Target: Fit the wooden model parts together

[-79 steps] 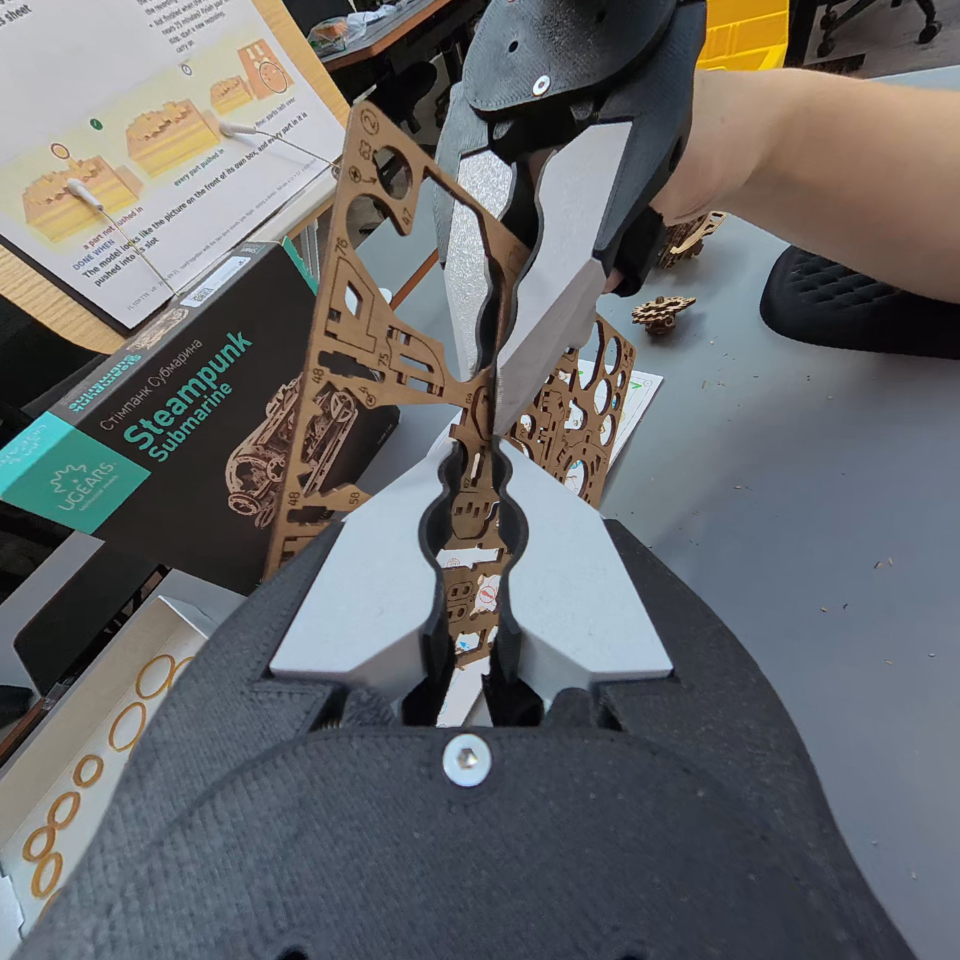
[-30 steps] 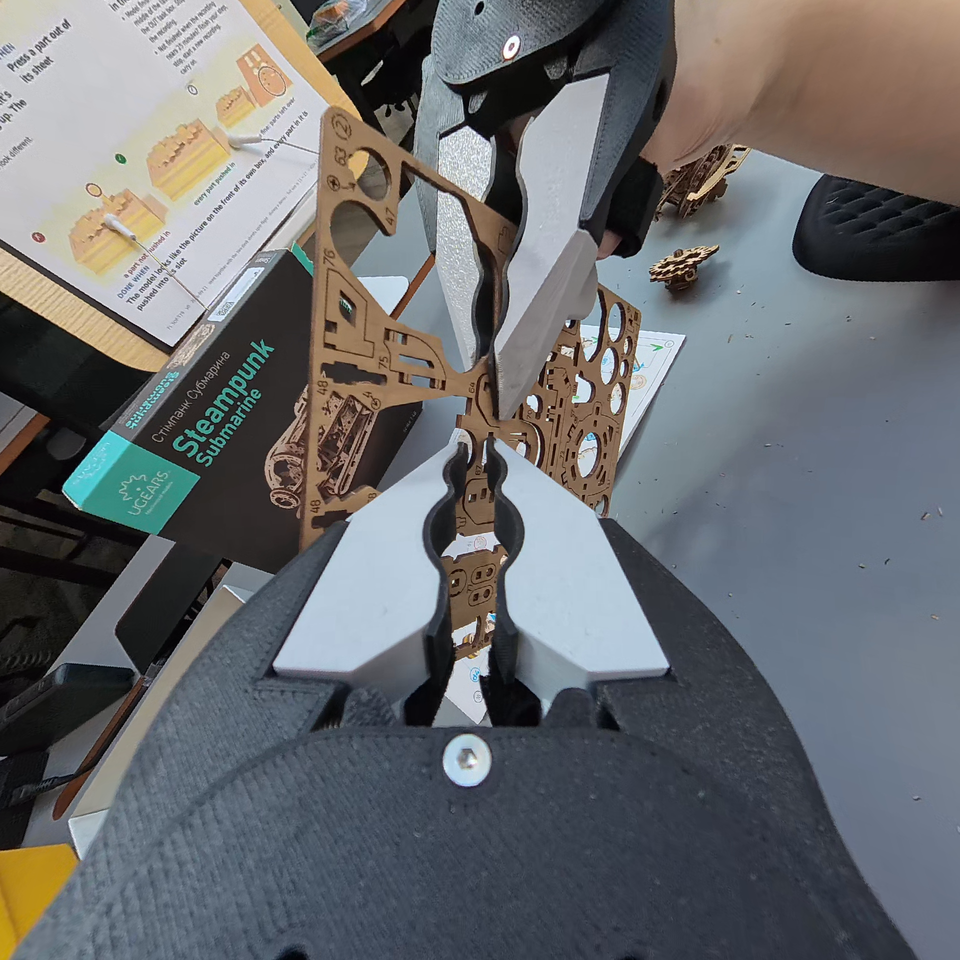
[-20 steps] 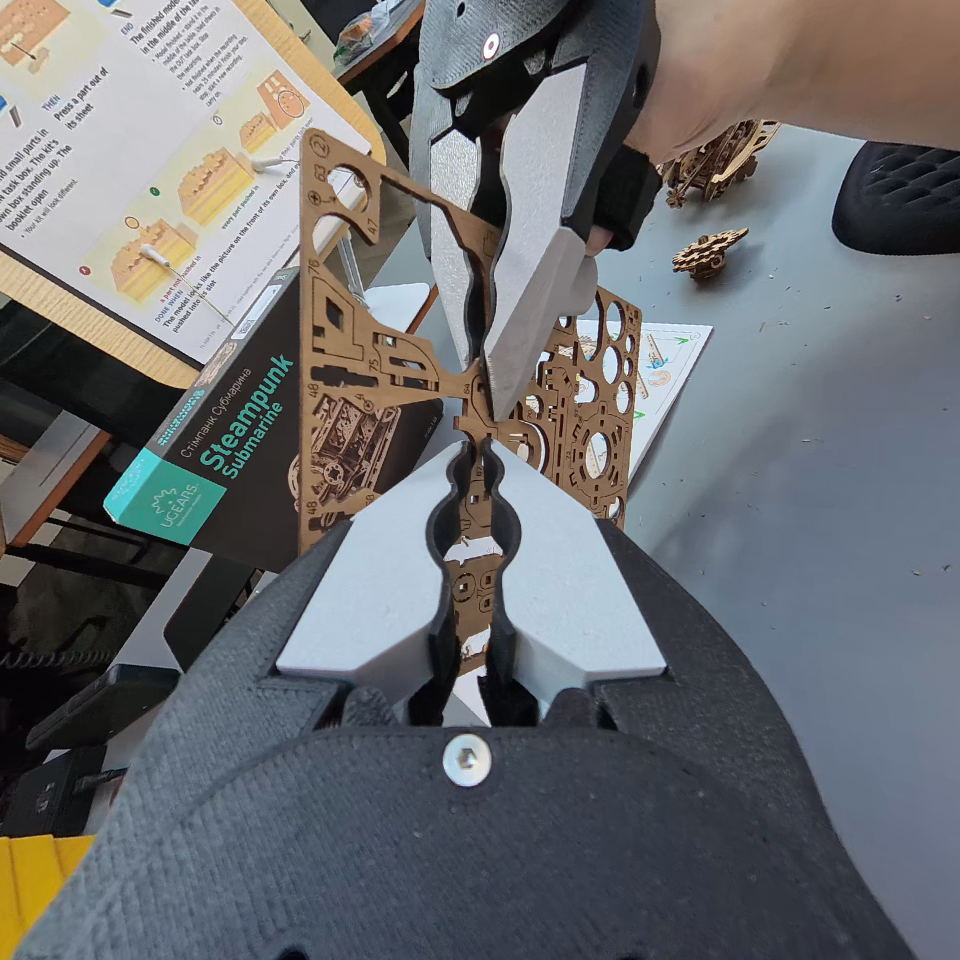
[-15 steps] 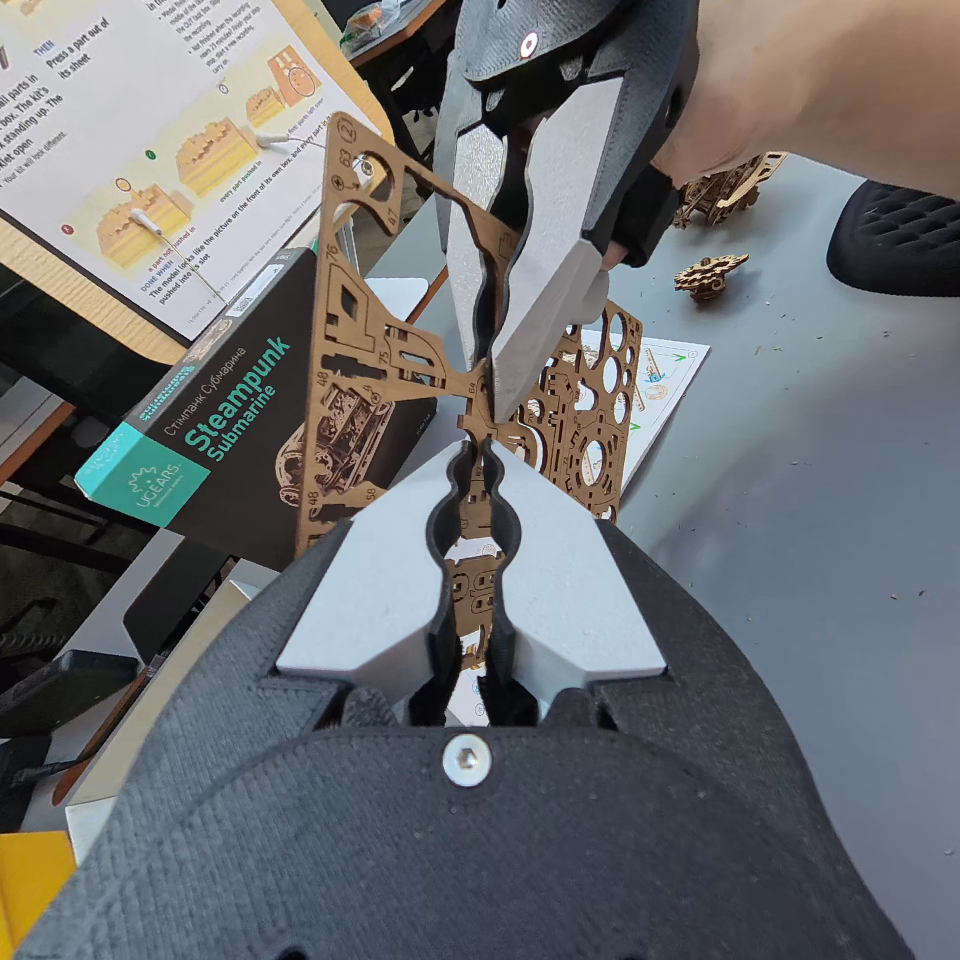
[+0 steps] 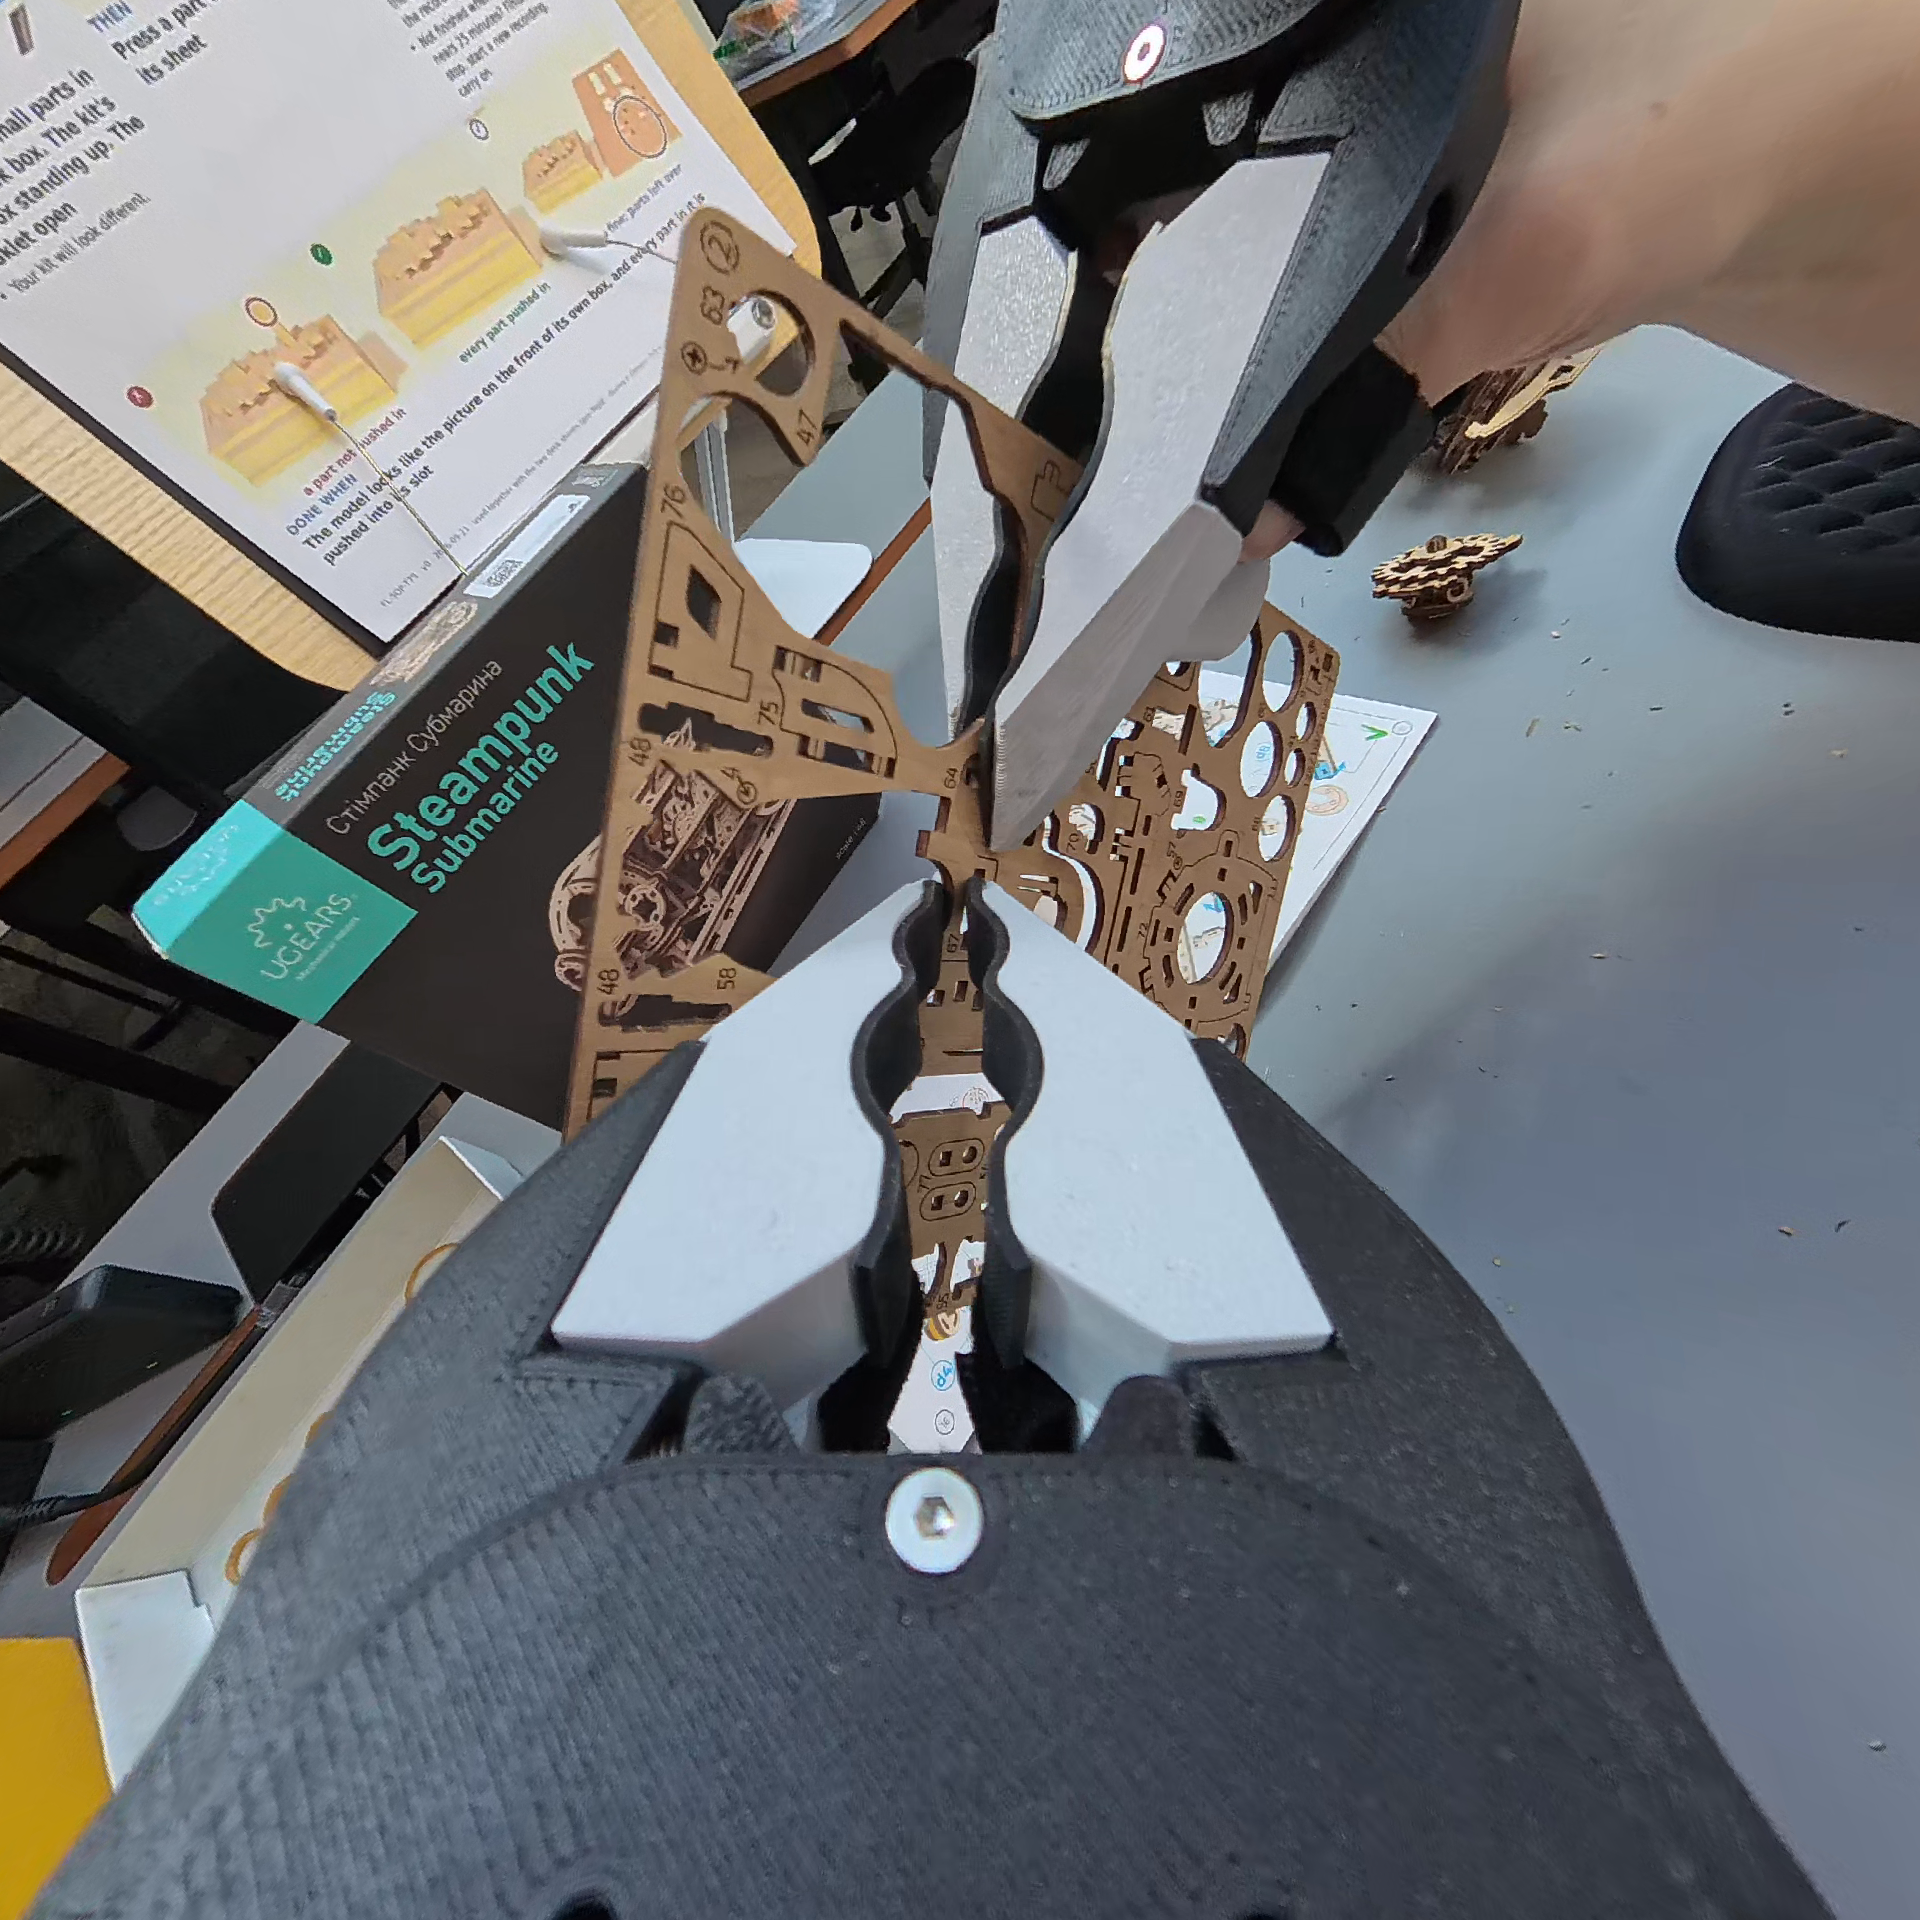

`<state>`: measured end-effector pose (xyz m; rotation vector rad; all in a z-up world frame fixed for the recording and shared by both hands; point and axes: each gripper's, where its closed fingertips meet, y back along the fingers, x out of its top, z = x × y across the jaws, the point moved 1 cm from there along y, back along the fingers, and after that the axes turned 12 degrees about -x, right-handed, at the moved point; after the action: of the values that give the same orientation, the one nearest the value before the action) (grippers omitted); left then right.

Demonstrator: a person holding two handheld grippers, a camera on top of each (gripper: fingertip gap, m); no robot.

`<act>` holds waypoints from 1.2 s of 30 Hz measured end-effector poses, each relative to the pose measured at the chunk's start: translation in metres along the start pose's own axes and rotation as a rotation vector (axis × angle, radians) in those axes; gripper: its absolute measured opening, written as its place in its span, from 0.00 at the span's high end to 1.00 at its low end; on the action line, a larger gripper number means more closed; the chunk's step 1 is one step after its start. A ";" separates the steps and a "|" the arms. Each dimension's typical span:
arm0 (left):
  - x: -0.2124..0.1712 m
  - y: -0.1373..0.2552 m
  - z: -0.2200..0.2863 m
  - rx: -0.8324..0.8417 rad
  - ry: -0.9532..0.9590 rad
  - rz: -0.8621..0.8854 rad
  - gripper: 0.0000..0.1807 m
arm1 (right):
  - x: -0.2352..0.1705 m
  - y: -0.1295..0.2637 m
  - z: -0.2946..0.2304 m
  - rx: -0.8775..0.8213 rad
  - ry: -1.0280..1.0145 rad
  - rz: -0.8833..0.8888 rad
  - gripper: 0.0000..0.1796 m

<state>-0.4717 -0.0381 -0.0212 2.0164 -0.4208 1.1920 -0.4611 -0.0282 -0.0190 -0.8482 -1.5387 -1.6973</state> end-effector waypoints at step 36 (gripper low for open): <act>0.007 0.006 0.010 -0.051 -0.067 0.050 0.93 | -0.002 0.000 -0.017 0.095 0.192 0.079 0.99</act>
<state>-0.4656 -0.0487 -0.0152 2.0167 -0.5324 1.1349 -0.4604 -0.0450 -0.0222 -0.6679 -1.4252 -1.5864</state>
